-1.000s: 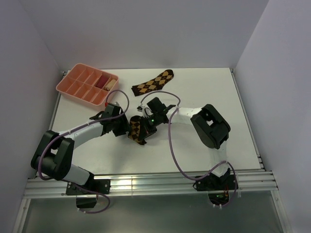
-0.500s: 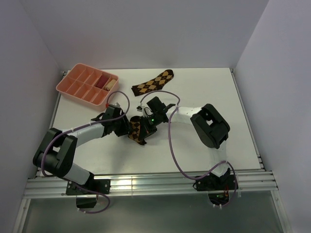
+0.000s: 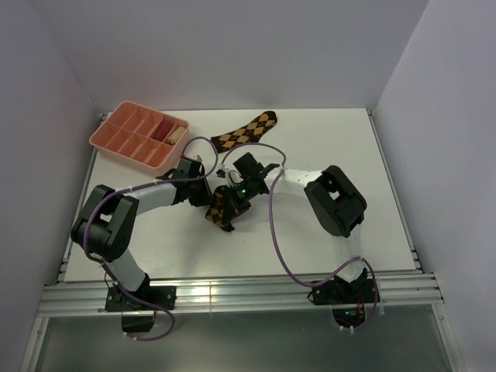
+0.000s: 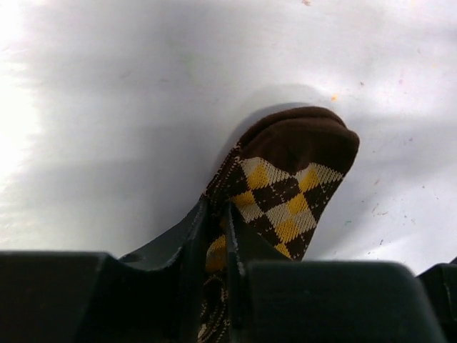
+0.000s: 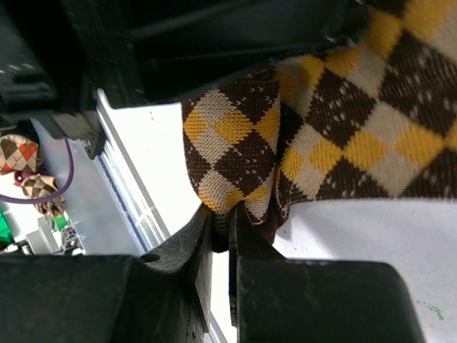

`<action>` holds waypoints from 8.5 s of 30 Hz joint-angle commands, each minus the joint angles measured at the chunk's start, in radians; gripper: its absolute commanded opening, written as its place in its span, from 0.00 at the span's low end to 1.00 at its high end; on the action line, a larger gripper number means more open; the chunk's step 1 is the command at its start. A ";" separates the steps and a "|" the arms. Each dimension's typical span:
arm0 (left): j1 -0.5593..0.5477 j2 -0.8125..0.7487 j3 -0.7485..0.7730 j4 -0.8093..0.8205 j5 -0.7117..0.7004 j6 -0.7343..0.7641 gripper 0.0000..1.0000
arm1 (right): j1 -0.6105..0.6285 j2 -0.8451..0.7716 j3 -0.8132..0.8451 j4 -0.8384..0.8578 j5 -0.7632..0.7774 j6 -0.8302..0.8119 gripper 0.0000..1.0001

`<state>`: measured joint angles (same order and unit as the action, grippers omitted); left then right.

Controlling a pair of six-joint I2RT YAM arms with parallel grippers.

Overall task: Roll the socks
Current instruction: Roll the sock at the center of the board.

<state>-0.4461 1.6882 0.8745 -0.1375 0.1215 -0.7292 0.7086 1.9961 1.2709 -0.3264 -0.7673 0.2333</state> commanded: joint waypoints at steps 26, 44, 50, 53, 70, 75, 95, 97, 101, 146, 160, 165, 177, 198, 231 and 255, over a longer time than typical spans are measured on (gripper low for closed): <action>-0.017 -0.001 0.014 0.098 0.078 0.060 0.38 | -0.067 0.187 0.035 -0.060 -0.136 0.104 0.00; 0.012 -0.350 -0.117 -0.004 0.012 -0.087 0.57 | -0.077 0.208 0.103 -0.120 -0.087 0.127 0.00; 0.009 -0.377 -0.236 0.053 0.050 -0.150 0.56 | -0.075 0.213 0.117 -0.128 -0.084 0.126 0.00; 0.006 -0.372 -0.259 0.065 0.024 -0.171 0.56 | -0.075 0.216 0.120 -0.132 -0.081 0.121 0.00; 0.006 -0.260 -0.299 0.168 0.001 -0.231 0.47 | -0.057 0.202 0.136 -0.135 -0.033 0.095 0.02; 0.007 -0.236 -0.316 0.144 -0.023 -0.236 0.39 | -0.049 0.060 0.061 -0.037 0.042 0.080 0.28; 0.020 -0.105 -0.198 0.003 -0.026 -0.138 0.33 | 0.314 -0.347 -0.191 0.253 0.930 -0.222 0.61; 0.021 -0.099 -0.187 -0.004 -0.020 -0.125 0.33 | 0.334 -0.335 -0.196 0.266 0.973 -0.262 0.62; 0.023 -0.081 -0.166 -0.016 -0.011 -0.105 0.33 | 0.377 -0.293 -0.189 0.285 1.025 -0.307 0.63; 0.124 -0.168 -0.051 0.039 0.130 -0.048 0.57 | 0.197 -0.128 -0.136 0.234 0.374 -0.184 0.00; 0.168 -0.127 -0.105 0.108 0.159 -0.087 0.46 | 0.140 -0.092 -0.076 0.178 0.293 -0.212 0.00; 0.167 -0.032 -0.029 0.090 0.194 -0.027 0.32 | 0.147 -0.100 -0.064 0.159 0.326 -0.223 0.00; 0.126 0.117 0.032 0.076 0.285 0.013 0.18 | 0.189 -0.143 0.008 0.093 0.425 -0.305 0.00; 0.093 0.146 0.035 0.162 0.319 -0.058 0.18 | 0.238 -0.046 -0.031 0.141 0.358 -0.265 0.00; 0.205 -0.734 -0.442 -0.160 -0.054 -0.279 0.52 | 0.281 -0.095 -0.056 0.127 0.499 -0.244 0.00; 0.198 -0.240 -0.462 0.199 0.228 -0.213 0.34 | 0.278 -0.125 -0.057 0.242 0.474 -0.129 0.00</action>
<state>-0.2359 1.3949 0.4412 0.0937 0.3286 -0.9829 0.9810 1.8992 1.2171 -0.1688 -0.2543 0.0635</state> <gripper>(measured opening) 0.341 0.338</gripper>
